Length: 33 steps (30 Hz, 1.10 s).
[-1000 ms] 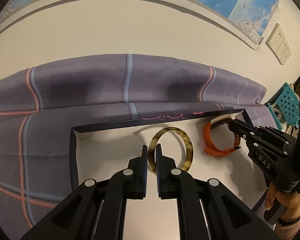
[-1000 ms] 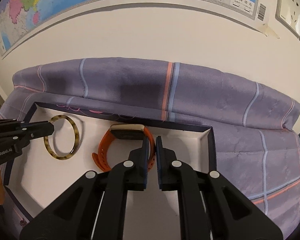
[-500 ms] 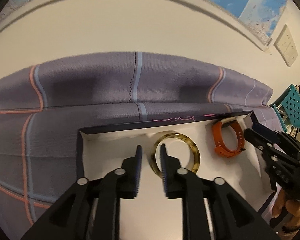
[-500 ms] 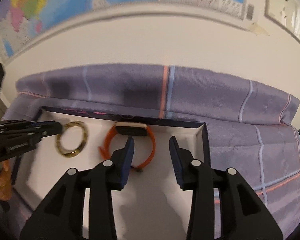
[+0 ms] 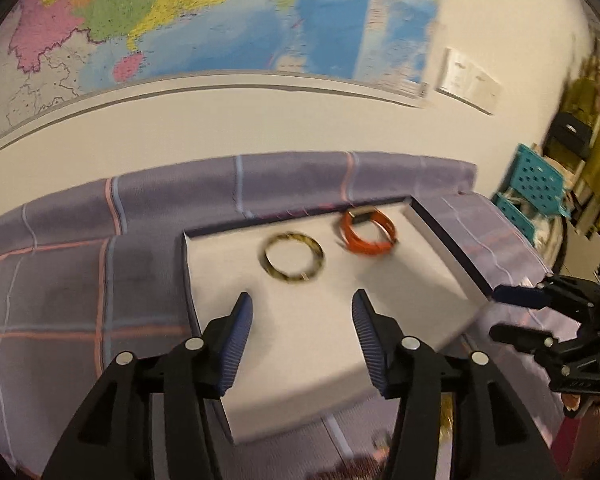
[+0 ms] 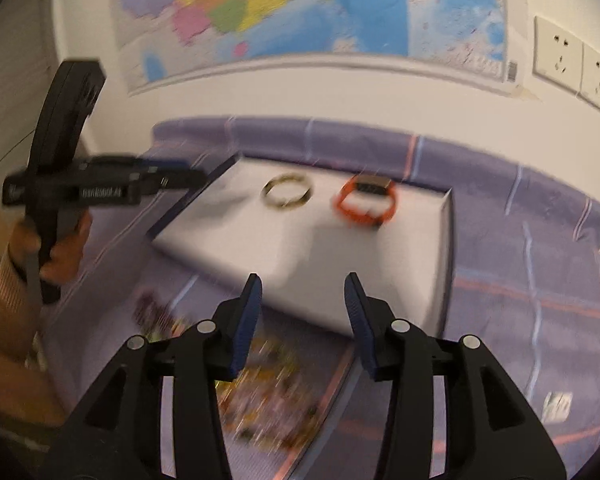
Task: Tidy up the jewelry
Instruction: 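Open both tools to release the watch band and bangle in the tray, then grasp the yellow bead necklace with the right tool and lift it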
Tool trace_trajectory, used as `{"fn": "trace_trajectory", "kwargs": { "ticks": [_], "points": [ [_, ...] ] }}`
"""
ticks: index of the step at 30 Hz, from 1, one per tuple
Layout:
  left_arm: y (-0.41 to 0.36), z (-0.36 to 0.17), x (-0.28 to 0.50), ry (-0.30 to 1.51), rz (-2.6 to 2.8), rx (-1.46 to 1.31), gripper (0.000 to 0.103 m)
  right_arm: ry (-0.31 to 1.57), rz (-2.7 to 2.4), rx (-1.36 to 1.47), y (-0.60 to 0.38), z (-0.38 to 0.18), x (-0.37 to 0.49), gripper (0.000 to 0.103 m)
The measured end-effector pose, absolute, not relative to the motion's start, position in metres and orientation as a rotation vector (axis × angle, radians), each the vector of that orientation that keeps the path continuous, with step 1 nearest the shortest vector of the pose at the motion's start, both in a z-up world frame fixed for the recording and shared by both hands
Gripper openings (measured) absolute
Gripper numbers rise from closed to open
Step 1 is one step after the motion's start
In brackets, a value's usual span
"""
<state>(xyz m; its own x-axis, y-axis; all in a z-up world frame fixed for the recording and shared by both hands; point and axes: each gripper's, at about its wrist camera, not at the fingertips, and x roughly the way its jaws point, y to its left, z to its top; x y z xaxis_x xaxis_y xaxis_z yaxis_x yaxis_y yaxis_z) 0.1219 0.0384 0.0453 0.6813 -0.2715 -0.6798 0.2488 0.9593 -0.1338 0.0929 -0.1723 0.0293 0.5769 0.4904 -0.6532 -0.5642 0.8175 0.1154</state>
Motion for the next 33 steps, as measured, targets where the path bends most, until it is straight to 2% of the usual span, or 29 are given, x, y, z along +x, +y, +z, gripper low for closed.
{"fn": "trace_trajectory", "kwargs": {
  "ticks": [3,6,9,15,24,28,30,33],
  "points": [
    [0.031,0.034,0.103,0.773,-0.313,-0.013,0.050,0.777,0.640,-0.138,-0.169,0.012,0.070,0.042],
    [0.024,0.024,0.092,0.789,-0.339,-0.009,0.051,0.810,0.634,-0.123,-0.169,0.001,0.062,0.033],
    [0.018,0.014,0.079,0.807,-0.382,-0.016,0.052,0.845,0.608,-0.102,-0.173,-0.009,0.062,0.031],
    [0.005,0.000,0.064,0.836,-0.435,-0.014,0.054,0.870,0.620,-0.089,-0.179,-0.019,0.050,0.006],
    [-0.009,-0.010,0.053,0.854,-0.485,-0.006,0.054,0.908,0.593,-0.152,-0.191,-0.018,0.025,0.006],
    [-0.013,-0.013,0.052,0.861,-0.499,-0.006,0.054,0.860,0.590,-0.129,-0.191,-0.006,0.026,0.017],
    [-0.015,-0.015,0.053,0.866,-0.499,-0.007,0.054,0.834,0.594,-0.118,-0.185,-0.003,0.035,0.034],
    [-0.016,-0.016,0.052,0.871,-0.499,-0.007,0.054,0.844,0.590,-0.123,-0.172,-0.007,0.054,0.034]
  ]
}}
